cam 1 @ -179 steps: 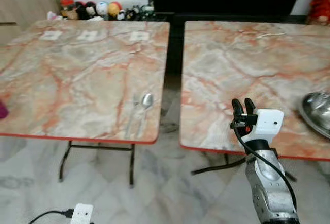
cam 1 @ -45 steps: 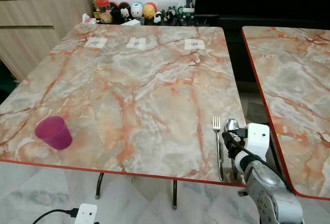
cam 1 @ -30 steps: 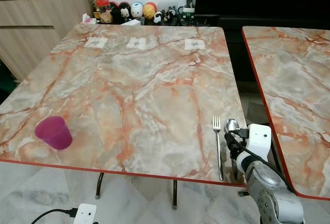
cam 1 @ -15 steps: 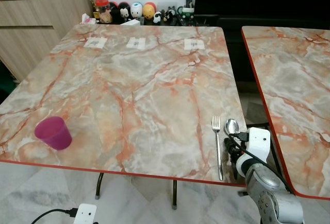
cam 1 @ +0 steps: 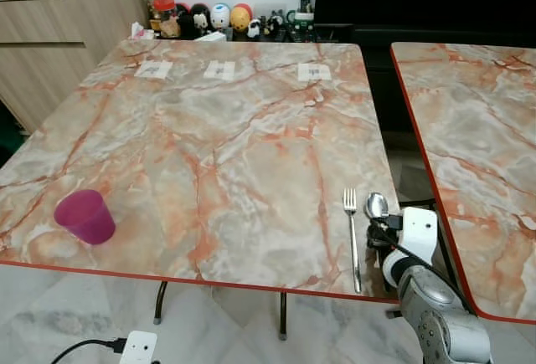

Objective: Setting the table

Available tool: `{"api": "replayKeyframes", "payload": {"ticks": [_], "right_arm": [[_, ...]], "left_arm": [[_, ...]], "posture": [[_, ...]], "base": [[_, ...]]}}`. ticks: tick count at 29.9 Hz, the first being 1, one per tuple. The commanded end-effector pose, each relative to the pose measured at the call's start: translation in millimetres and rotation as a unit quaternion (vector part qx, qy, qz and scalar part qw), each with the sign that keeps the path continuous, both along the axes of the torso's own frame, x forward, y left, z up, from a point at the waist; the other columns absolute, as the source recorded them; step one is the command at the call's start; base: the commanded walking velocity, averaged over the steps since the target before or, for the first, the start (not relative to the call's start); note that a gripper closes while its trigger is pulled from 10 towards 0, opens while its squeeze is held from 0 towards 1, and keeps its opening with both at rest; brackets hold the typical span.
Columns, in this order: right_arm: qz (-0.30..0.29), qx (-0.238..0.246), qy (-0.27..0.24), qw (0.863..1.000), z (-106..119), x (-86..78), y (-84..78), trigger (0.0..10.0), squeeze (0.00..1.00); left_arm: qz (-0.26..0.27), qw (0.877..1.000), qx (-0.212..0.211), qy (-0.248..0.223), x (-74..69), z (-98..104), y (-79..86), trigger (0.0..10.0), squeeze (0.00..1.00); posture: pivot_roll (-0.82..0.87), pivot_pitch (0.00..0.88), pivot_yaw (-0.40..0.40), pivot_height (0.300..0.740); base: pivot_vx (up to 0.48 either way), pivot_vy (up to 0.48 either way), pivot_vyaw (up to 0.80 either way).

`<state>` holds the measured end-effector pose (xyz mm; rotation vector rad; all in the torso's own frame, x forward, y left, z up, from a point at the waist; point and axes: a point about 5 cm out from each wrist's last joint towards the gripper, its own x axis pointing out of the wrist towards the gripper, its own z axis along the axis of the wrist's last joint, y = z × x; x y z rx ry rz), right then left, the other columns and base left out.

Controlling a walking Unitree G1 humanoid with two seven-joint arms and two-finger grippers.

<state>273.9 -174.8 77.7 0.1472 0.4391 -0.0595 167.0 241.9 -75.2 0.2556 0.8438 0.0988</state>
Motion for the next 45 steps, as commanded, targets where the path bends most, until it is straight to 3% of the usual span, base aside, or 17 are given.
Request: {"api": "replayKeyframes", "payload": {"ticks": [1, 19, 20, 21, 22, 26, 33, 36, 41, 45], "right_arm": [[0.006, 0.003, 0.017, 1.0, -8.0, -4.2, 1.1, 0.0, 0.0], [0.004, 0.0, 0.008, 1.0, -10.0, -2.2, 1.9, 0.0, 0.0], [0.0, -0.009, -0.016, 1.0, -6.1, -0.2, 1.2, 3.2, 0.0], [0.0, -0.009, -0.016, 1.0, -6.1, -0.2, 1.2, 3.2, 0.0], [0.0, -0.023, -0.033, 0.999, -2.9, 1.2, 0.7, 10.0, 0.0], [-0.039, -0.019, -0.103, 0.994, 9.5, 4.6, -7.7, 10.0, 0.0], [-0.027, -0.052, -0.195, 0.979, 31.8, 4.1, -5.6, 10.0, 0.0], [0.02, -0.072, -0.248, 0.966, 44.6, -3.0, -5.7, 10.0, 0.0], [0.051, -0.088, -0.287, 0.953, 56.8, -8.8, -15.8, 10.0, 0.0], [0.07, -0.08, -0.307, 0.946, 64.8, -6.3, -7.3, 10.0, 0.0]], "left_arm": [[0.003, 1.0, 0.002, 0.016, -8.3, -3.3, 2.9, 10.0, 0.0], [0.007, 1.0, 0.001, 0.019, -10.9, -4.4, 3.0, 10.0, 0.0], [0.007, 1.0, 0.002, 0.019, -10.8, -4.4, 2.9, 10.0, 0.0], [0.007, 1.0, 0.002, 0.019, -10.8, -4.4, 2.9, 10.0, 0.0], [0.007, 1.0, 0.003, 0.019, -10.8, -4.4, 2.9, 10.0, 0.0], [0.008, 1.0, 0.003, 0.018, -10.2, -4.4, 2.3, 10.0, 0.0], [0.008, 1.0, 0.004, 0.018, -10.2, -4.3, 2.6, 10.0, 0.0], [0.009, 1.0, 0.004, 0.018, -10.1, -4.4, 2.3, 10.0, 0.0], [0.008, 1.0, 0.005, 0.02, -10.1, -4.2, 3.5, 10.0, 0.0], [0.007, 1.0, 0.005, 0.021, -9.5, -4.0, 3.5, 10.0, 0.0]], "posture": [[-0.07, 0.09, 0.017, 0.74], [-0.07, 0.091, 0.015, 0.74], [-0.07, 0.092, 0.015, 0.74], [-0.07, 0.092, 0.015, 0.74], [-0.07, 0.092, 0.015, 0.74], [-0.06, 0.092, 0.014, 0.74], [-0.07, 0.091, 0.018, 0.74], [-0.07, 0.091, 0.022, 0.74], [-0.09, 0.092, 0.022, 0.74], [-0.1, 0.091, 0.025, 0.74]], "base": [[0.0, 0.0, 0.0], [0.0, 0.0, 0.0], [0.0, 0.0, 0.0], [0.0, 0.0, 0.0], [0.0, 0.0, 0.0], [0.0, 0.0, 0.0], [0.0, 0.0, 0.0], [0.0, 0.0, 0.0], [0.0, 0.0, 0.0], [0.0, 0.0, 0.0]]}}
